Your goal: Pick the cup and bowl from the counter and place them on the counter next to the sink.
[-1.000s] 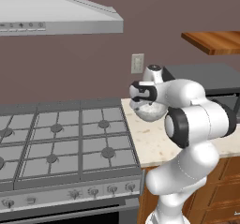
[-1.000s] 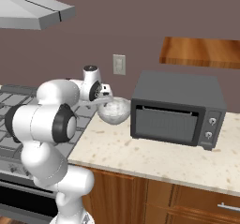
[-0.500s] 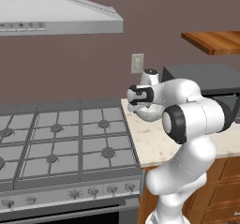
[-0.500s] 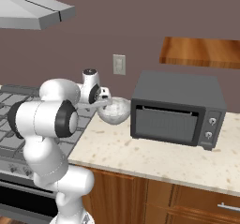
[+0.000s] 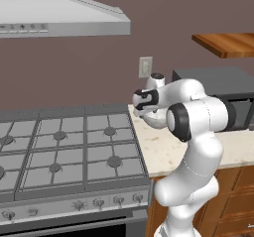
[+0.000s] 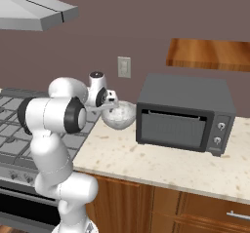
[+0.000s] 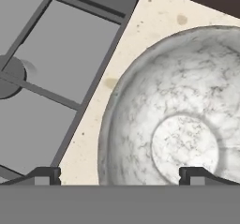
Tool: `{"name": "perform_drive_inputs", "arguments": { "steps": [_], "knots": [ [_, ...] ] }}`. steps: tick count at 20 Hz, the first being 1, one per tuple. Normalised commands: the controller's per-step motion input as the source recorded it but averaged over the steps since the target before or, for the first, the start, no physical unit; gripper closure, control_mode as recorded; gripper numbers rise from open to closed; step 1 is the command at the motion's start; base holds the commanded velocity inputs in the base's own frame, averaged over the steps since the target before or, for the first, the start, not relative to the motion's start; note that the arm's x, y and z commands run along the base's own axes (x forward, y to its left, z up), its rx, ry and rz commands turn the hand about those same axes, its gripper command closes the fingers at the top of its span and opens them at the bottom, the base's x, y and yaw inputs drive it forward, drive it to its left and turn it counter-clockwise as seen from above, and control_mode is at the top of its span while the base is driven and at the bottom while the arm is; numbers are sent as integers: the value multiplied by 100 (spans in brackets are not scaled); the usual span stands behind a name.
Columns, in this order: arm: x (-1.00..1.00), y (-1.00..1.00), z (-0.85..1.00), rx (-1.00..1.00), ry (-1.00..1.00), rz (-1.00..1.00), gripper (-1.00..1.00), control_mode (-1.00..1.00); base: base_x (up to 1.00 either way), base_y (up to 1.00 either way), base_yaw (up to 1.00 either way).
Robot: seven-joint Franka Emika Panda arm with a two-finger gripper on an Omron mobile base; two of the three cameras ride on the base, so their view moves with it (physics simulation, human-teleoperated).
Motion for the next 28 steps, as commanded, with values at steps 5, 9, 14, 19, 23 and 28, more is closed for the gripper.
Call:
{"name": "perform_drive_inputs", "arguments": {
  "steps": [5,9,14,19,23,28],
  "knots": [
    [1,0,-41,0,0,0,-100,-100,0,0,0],
    [0,0,-31,0,0,0,-100,-100,0,0,0],
    [0,0,-16,0,0,0,-100,-100,0,0,0],
    [0,0,0,0,0,0,100,-100,0,0,0],
    [0,0,0,0,0,0,100,-100,0,0,0],
    [0,1,0,0,0,0,100,-100,0,0,0]
  ]
}}
